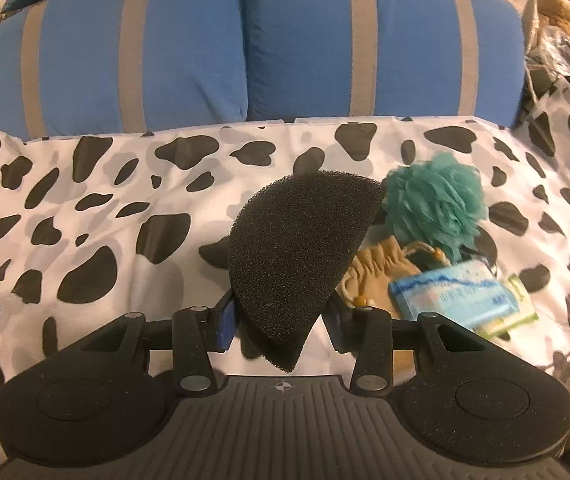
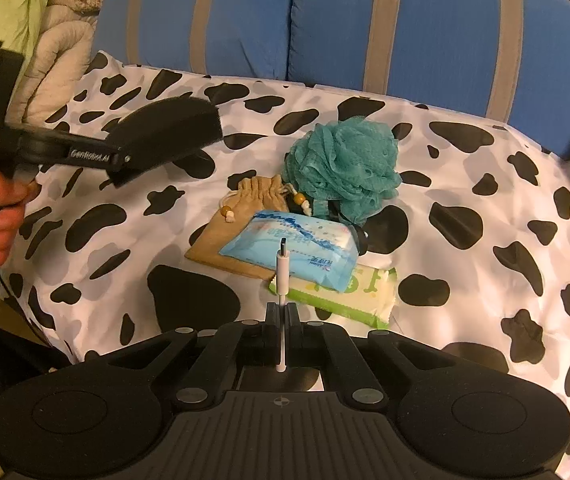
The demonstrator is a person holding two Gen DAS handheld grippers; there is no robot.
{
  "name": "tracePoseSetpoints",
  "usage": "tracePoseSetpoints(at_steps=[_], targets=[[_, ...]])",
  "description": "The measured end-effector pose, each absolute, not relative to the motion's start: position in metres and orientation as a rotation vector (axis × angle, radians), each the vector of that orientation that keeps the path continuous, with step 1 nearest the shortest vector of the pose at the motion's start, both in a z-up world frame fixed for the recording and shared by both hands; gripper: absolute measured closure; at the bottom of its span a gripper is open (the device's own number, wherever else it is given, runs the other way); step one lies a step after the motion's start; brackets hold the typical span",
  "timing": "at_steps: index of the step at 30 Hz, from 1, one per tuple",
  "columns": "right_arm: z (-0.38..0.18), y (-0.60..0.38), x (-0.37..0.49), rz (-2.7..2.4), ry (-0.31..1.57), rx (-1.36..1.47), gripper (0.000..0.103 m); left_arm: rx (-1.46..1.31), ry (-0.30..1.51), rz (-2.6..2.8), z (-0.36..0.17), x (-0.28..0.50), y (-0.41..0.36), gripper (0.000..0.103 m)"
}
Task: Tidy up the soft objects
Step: 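Carry the black sponge and white cable toward the box with both tools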
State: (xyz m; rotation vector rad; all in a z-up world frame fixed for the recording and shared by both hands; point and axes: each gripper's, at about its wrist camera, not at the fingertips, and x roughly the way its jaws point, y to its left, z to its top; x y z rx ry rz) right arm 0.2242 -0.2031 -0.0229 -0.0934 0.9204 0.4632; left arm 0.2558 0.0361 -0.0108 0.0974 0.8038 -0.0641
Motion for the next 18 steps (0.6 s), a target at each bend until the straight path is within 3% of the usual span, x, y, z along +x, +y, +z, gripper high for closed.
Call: tracePoseSetpoints(at_steps=[18], targets=[[-0.014,-0.200,0.190,0.461,0.901,-0.080,0.099,0.052,0.822,-0.116,-0.002,0.189,0.028,0.060]])
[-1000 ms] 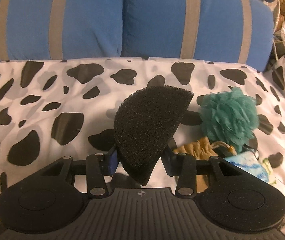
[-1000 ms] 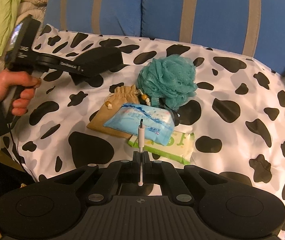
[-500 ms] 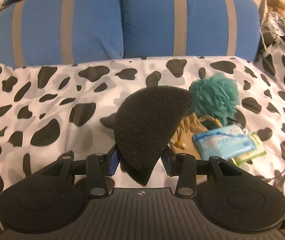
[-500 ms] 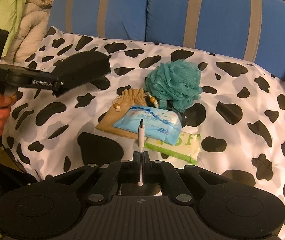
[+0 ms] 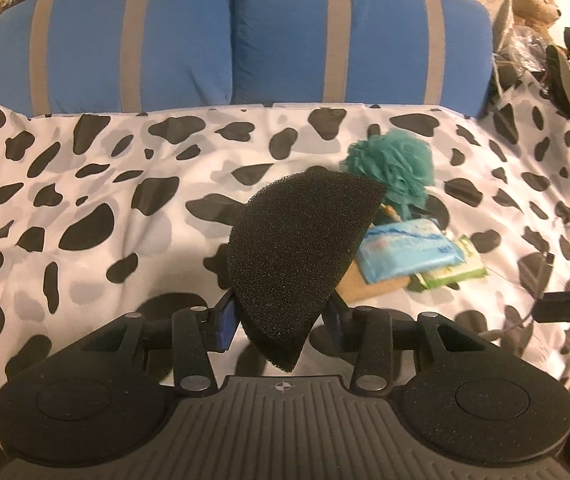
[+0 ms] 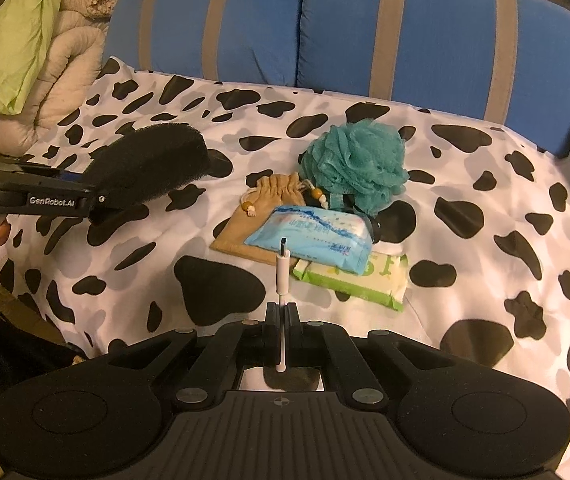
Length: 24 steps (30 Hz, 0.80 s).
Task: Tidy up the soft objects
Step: 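Carry the black sponge and white cable toward the box with both tools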
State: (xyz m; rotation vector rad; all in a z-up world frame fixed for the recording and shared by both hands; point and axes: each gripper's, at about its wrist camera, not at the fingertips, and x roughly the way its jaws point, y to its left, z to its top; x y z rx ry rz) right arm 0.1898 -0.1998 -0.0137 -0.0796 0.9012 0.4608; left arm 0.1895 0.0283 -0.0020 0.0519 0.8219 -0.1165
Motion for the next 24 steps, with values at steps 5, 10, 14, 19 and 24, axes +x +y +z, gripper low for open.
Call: tracePoseSetpoints(at_steps=[5,10,14,19,24], targets=[[-0.009,-0.205,0.179,0.457,0.893,-0.053,0.099,0.051,0.828,-0.133,-0.003,0.177,0.021,0.060],[-0.005,-0.211,0.164,0.456,0.887,-0.023,0.099,0.054,0.832,-0.157,-0.003,0.157,0.012,0.060],[-0.001,-0.216,0.147,0.465,0.881,-0.008,0.099,0.064,0.841,-0.179,-0.004,0.139,0.005,0.060],[0.001,-0.220,0.125,0.477,0.890,0.003,0.099,0.079,0.856,-0.193,-0.007,0.120,0.000,0.060],[0.000,-0.220,0.103,0.496,0.919,-0.006,0.099,0.083,0.883,-0.208,-0.009,0.100,-0.004,0.060]])
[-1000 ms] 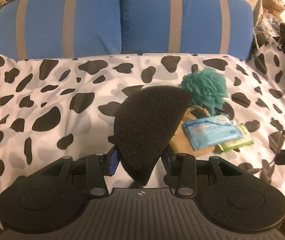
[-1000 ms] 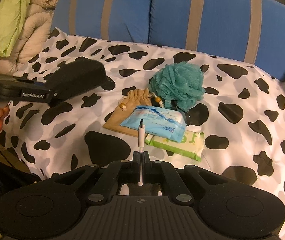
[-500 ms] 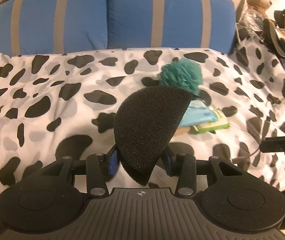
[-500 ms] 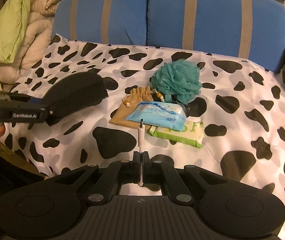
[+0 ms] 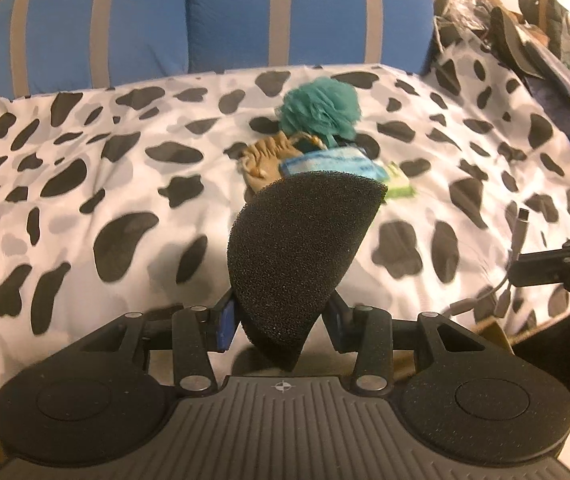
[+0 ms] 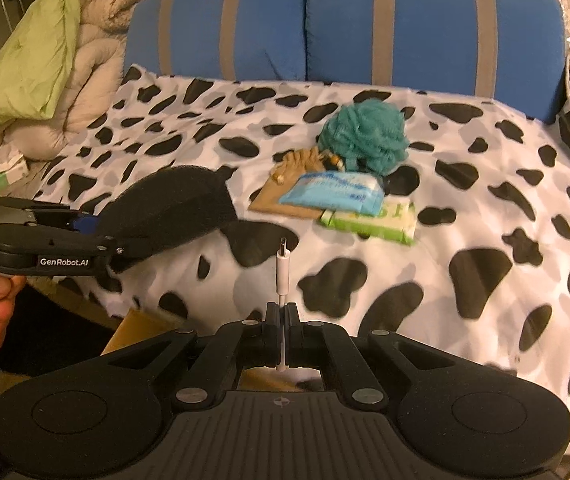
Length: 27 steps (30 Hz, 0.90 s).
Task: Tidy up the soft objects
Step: 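Carry the black sponge and white cable toward the box with both tools, then lower sponge and cable into the box and open both tools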
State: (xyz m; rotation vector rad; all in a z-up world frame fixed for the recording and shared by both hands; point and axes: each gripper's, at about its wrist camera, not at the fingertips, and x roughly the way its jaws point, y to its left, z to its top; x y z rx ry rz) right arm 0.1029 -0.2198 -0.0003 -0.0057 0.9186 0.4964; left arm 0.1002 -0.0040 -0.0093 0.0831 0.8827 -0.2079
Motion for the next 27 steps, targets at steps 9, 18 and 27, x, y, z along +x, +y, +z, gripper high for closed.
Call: tracePoseSetpoints(at_steps=[9,18,27], targets=[[-0.006,-0.206,0.065,0.533,0.995,-0.064,0.099,0.093,0.954,-0.238,-0.015,0.068,-0.014,0.060],[-0.019,-0.189,0.049,0.567,1.081,-0.140,0.099,0.108,1.028,-0.257,-0.021,0.046,-0.020,0.060],[-0.029,-0.183,0.050,0.562,1.130,-0.182,0.099,0.137,1.081,-0.268,-0.029,0.043,-0.026,0.060]])
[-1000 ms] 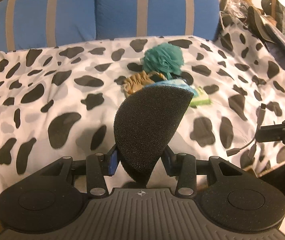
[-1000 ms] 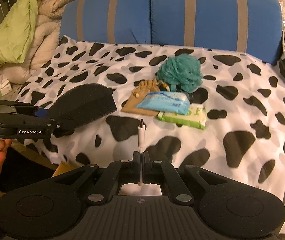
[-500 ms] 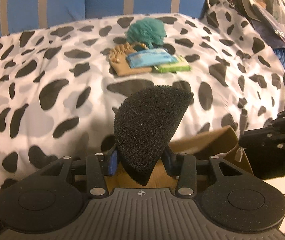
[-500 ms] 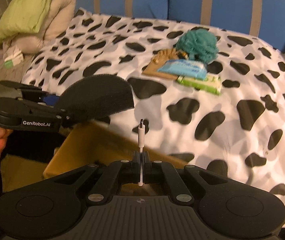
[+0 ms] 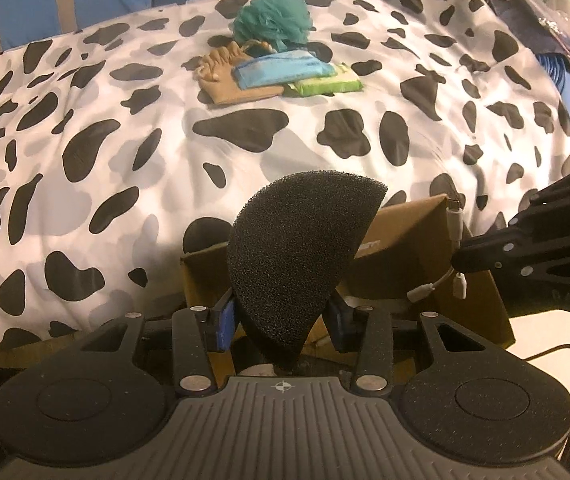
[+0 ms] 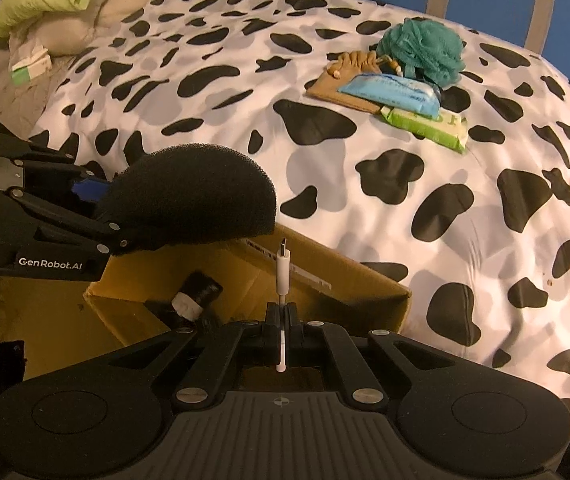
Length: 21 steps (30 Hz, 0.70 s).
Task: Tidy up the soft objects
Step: 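Lower sponge and cable into the box and open both tools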
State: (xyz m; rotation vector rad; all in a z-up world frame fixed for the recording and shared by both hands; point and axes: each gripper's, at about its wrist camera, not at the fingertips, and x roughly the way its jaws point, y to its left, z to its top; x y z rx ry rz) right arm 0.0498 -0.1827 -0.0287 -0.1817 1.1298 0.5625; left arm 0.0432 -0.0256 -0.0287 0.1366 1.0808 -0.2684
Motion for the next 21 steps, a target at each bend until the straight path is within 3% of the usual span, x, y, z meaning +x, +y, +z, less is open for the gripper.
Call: tracePoseSetpoints(at_steps=[21], targets=[[-0.043,-0.173,0.047,0.589,1.211,-0.247,0.096,0.181,1.199,-0.283,-0.046,0.048,-0.035,0.055]])
